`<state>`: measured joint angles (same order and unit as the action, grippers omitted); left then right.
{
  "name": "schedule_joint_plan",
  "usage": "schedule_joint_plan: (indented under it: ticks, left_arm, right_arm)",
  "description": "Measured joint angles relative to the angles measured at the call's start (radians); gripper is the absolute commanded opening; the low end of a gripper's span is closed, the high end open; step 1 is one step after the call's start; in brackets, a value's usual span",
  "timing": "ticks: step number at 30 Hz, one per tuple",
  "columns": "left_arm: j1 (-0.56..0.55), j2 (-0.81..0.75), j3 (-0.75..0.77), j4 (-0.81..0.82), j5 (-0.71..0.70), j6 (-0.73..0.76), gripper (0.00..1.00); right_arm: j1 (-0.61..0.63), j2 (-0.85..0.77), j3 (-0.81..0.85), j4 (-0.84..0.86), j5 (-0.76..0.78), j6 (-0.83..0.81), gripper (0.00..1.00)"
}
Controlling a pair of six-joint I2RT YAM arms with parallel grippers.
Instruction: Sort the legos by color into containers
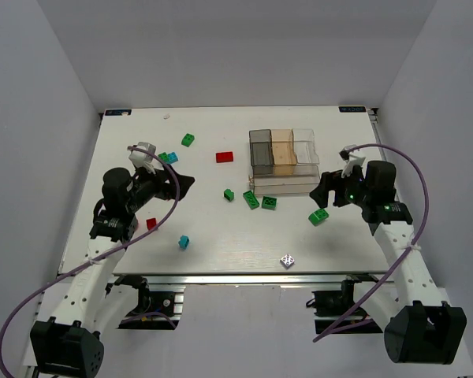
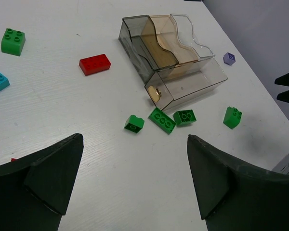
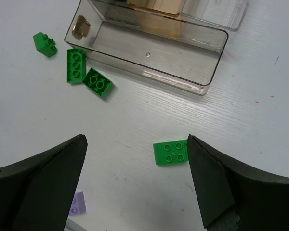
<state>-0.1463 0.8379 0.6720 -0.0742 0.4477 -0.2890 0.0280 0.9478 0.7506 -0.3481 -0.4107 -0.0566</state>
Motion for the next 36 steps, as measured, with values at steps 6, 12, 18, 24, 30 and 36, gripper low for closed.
schedule_joint_plan:
  ticks: [6,12,18,24,30,36]
  left_arm:
    - [0.000,-0.020,0.000,0.000,0.013,-0.003,0.92]
    - [0.000,-0.030,0.000,0.006,0.019,-0.021,0.42]
    - [0.000,-0.038,0.000,0.007,0.020,-0.023,0.73]
    - [0.000,-0.043,0.000,0.000,0.010,-0.025,0.86]
    - [0.000,-0.031,0.000,-0.009,0.008,-0.021,0.87]
    - [0.000,-0.021,0.000,-0.016,0.007,-0.017,0.87]
  right_arm:
    - [0.004,-0.034,-0.034,-0.050,-0.206,-0.284,0.89]
    - [0.047,-0.068,-0.037,-0.157,-0.336,-0.550,0.89]
    - [0.109,-0.073,-0.040,-0.150,-0.305,-0.583,0.41]
    - [0.195,0.113,-0.037,-0.156,-0.114,-0.547,0.89]
    - [0.216,0.145,-0.037,-0.203,-0.004,-0.805,0.89]
    - [0.211,0.163,-0.021,-0.304,0.017,-1.239,0.79]
